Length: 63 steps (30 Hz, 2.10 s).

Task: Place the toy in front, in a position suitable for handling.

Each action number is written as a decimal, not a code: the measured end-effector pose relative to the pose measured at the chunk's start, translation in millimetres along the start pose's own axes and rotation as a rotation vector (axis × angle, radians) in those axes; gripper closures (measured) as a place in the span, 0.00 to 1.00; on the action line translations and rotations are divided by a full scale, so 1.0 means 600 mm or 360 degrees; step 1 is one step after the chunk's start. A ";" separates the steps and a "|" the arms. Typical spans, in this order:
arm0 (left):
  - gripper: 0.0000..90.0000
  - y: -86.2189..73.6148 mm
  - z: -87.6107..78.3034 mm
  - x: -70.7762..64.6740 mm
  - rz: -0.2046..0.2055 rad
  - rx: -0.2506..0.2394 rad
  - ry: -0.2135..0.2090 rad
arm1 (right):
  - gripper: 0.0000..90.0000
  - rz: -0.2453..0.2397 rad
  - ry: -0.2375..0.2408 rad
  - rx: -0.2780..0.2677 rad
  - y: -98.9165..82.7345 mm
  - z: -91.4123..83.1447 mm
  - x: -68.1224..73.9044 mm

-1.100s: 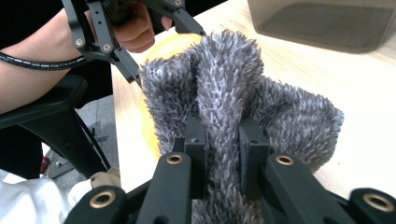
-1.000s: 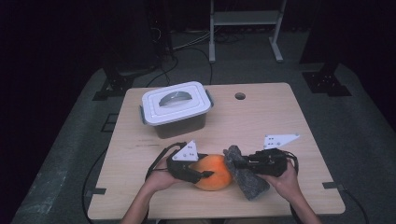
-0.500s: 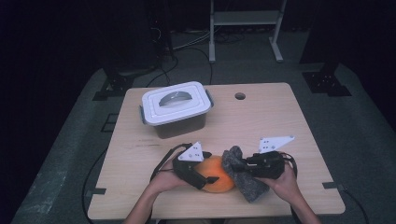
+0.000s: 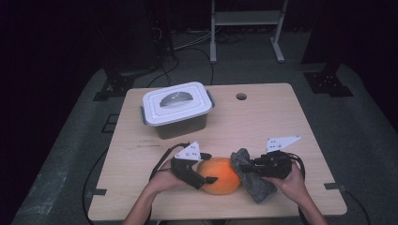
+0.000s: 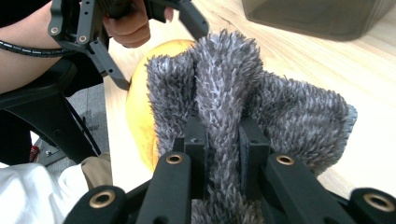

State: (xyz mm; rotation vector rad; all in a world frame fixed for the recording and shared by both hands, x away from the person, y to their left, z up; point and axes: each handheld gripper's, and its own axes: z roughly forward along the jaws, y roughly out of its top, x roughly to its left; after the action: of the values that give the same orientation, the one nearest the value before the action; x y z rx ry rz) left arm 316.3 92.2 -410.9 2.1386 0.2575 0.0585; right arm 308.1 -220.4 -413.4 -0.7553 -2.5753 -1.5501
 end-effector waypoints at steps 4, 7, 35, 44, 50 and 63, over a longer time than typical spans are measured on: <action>0.17 -0.008 0.001 0.007 -0.0047 -0.0021 -0.0026 | 0.85 0.0017 0.0015 -0.0002 -0.003 -0.001 -0.004; 0.17 -0.015 0.002 0.013 -0.0094 -0.0035 -0.0059 | 0.85 0.0028 0.0023 0.0008 -0.006 -0.001 -0.007; 0.54 0.013 -0.025 -0.013 0.0054 -0.0051 0.0093 | 0.86 -0.0107 -0.0081 -0.0004 0.018 -0.003 0.022; 0.44 0.013 -0.015 -0.015 0.0066 -0.0030 0.0077 | 0.86 -0.0171 -0.0040 0.0002 0.026 0.021 0.039; 0.26 0.007 -0.017 -0.006 0.0017 -0.0037 0.0032 | 0.86 -0.0140 -0.0003 0.0024 0.016 0.017 0.029; 0.43 -0.015 -0.012 0.009 -0.0055 -0.0040 -0.0041 | 0.86 -0.0065 -0.0009 0.0024 0.001 -0.010 0.006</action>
State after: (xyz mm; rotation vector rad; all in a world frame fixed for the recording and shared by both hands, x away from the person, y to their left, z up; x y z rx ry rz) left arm 319.0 103.9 -414.6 2.1077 0.2773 0.0141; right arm 304.0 -224.1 -408.7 -0.7117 -2.6195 -1.5399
